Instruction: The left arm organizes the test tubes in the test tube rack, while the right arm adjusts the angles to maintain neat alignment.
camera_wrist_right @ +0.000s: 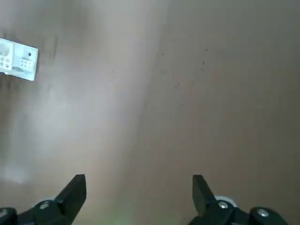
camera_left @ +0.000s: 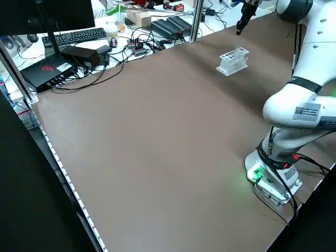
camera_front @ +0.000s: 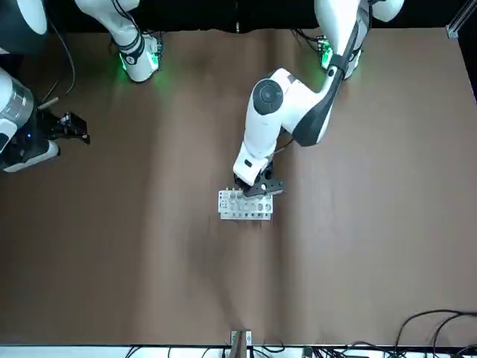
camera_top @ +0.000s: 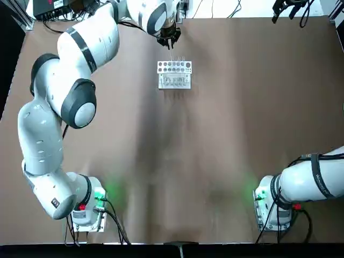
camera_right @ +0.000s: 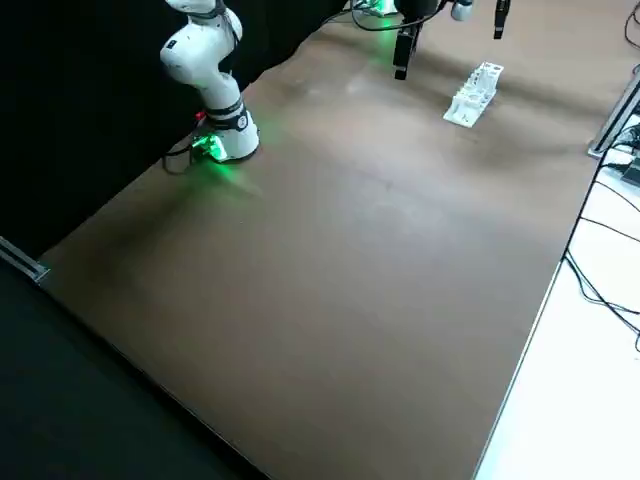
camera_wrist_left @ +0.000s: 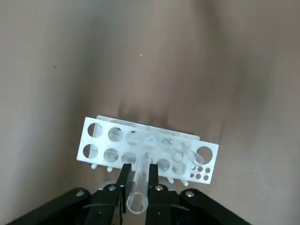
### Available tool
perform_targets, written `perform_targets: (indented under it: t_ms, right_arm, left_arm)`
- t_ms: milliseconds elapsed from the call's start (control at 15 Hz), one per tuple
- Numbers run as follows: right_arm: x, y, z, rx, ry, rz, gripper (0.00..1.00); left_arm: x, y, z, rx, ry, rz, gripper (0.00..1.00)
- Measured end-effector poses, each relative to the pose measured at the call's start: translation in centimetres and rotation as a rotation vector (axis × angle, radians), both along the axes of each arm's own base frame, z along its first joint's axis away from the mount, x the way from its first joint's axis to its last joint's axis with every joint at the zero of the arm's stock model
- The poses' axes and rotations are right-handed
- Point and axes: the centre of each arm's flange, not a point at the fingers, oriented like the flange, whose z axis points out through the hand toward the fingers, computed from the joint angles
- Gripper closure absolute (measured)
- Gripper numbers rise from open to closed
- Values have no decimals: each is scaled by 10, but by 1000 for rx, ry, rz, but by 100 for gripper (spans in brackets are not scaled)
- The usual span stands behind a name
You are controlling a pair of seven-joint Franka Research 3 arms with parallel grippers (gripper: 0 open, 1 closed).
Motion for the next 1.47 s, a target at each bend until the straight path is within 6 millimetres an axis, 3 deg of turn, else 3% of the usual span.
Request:
perform_targets:
  t_ms: [600,1467]
  right_arm:
    - [0,0,0,0,0,0,0]
    - [0,0,0,0,1,1,0]
  left_arm:
    - [14,8,4,-28,-52,19,80]
    - [14,1,-15,-26,-54,9,80]
